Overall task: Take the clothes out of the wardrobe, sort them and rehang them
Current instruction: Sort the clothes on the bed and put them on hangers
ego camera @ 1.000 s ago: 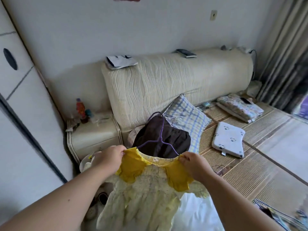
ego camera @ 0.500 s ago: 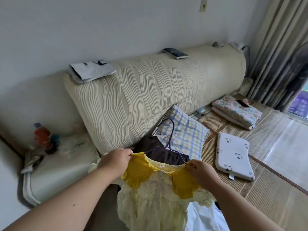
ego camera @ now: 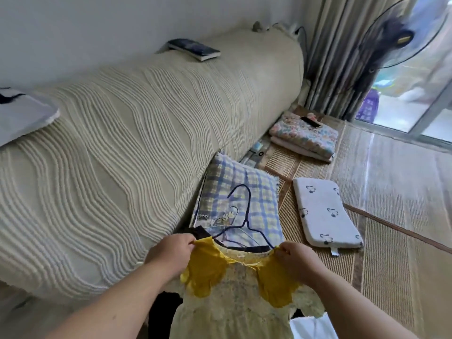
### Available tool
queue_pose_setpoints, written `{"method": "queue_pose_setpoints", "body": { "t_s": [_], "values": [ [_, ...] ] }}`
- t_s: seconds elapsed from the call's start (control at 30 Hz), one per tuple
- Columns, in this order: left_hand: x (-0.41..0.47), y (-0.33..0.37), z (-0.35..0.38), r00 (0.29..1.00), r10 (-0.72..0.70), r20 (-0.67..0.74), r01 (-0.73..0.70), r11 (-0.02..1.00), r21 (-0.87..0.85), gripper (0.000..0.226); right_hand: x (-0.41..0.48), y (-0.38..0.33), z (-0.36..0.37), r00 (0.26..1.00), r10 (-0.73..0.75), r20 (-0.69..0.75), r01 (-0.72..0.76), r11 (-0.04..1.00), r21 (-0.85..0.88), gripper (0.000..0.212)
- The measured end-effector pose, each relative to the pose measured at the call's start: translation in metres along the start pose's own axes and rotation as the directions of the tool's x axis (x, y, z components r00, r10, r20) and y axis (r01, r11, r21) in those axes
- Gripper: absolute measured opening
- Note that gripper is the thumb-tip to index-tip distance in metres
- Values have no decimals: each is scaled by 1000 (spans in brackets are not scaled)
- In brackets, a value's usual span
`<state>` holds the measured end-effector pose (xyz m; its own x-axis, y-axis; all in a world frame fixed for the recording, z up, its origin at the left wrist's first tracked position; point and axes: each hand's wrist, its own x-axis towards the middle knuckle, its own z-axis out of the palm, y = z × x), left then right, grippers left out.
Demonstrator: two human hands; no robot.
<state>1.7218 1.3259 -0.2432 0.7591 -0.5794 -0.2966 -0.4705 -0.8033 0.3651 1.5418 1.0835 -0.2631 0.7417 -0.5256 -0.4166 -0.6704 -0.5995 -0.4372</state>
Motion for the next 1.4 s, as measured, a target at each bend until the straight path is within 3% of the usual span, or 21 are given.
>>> {"method": "queue_pose_setpoints", "body": {
  "t_s": [0.2, 0.3, 0.43, 0.47, 0.53, 0.6, 0.77, 0.97, 1.1, 1.23, 1.4],
  "values": [
    [93, -53, 33, 981, 3, 194, -7, 1000, 16, 14, 79, -13, 64, 975, 201, 94, -197, 979, -47, 26],
    [130, -71, 56, 962, 23, 271, -42, 997, 65, 14, 115, -12, 80, 958, 234, 163, -217, 970, -112, 29],
    [162, -78, 89, 959, 42, 280, -72, 992, 100, 13, 150, -8, 94, 924, 301, 235, -285, 953, -101, 34],
    [166, -79, 93, 967, 44, 250, -65, 995, 77, 16, 151, -8, 97, 932, 296, 210, -281, 955, -97, 33],
    [171, -71, 101, 976, 63, 210, -78, 995, 65, 46, 145, -4, 98, 955, 274, 117, -262, 959, -105, 34],
    [168, -53, 103, 969, 118, 218, -140, 986, 89, 61, 129, 2, 92, 972, 234, 27, -229, 966, -124, 39],
    [140, 36, 91, 903, 320, 287, -347, 937, 49, 59, 58, 20, 52, 970, 183, -162, -195, 979, -65, 49],
    [47, 161, 95, 705, 634, 319, -644, 760, -87, 61, -85, 61, 10, 884, 317, -342, -339, 941, -6, 56],
    [-50, 228, 122, 461, 805, 374, -842, 530, -102, 63, -212, 103, 13, 776, 475, -415, -513, 858, 24, 55],
    [-157, 281, 152, 222, 883, 414, -964, 263, -43, 62, -345, 142, 41, 633, 660, -406, -667, 730, 146, 53],
    [-310, 328, 198, 46, 878, 476, -989, 106, -99, 60, -517, 182, 89, 470, 789, -397, -737, 598, 316, 51]
  ]
}}
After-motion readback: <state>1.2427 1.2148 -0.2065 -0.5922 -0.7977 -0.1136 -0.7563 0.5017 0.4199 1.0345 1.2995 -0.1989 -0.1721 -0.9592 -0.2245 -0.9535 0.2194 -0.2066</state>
